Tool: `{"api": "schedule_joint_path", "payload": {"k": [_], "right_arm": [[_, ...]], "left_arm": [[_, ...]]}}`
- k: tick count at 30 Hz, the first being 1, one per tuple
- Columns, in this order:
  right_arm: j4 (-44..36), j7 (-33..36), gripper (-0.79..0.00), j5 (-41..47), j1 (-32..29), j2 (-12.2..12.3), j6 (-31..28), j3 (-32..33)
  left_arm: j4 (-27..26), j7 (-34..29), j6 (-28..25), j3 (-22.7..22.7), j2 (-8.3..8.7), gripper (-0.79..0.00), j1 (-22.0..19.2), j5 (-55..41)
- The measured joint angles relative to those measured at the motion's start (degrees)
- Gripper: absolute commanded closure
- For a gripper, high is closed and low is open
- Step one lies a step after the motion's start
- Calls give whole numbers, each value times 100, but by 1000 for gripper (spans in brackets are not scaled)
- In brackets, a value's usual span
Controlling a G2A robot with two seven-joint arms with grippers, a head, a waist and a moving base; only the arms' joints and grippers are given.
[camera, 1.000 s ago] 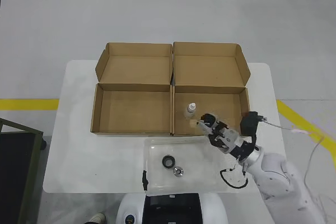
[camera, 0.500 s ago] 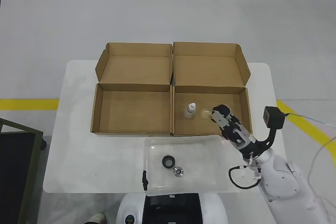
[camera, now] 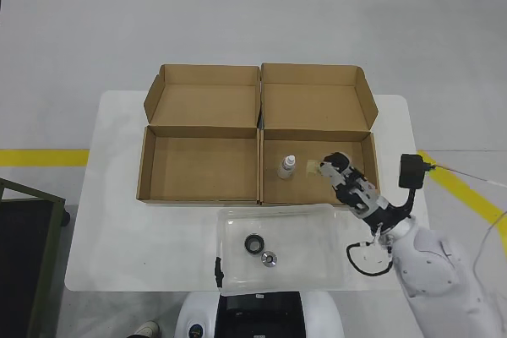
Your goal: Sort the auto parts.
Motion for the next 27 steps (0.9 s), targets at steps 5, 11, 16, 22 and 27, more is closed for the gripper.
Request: {"api": "schedule_joint_path", "payload": {"k": [5,11,16,22,27], "right_arm": [[17,-46,0,-1160,98,-2,295,-28],[204,66,0,-2126,250,-6,533,-163],[430,292,0,-2688,464,-12,719,-282],[717,541,0,-3380,735,-22,862,-474],[977,664,0,-3777,959,-41,917,-641]], "left_arm": [[0,0,0,0,0,-785,0,0],[0,0,0,0,0,-785,0,0],[0,0,0,0,0,-785,0,0],[0,0,0,0,0,-785,0,0],[0,0,0,0,0,-785,0,0]]}}
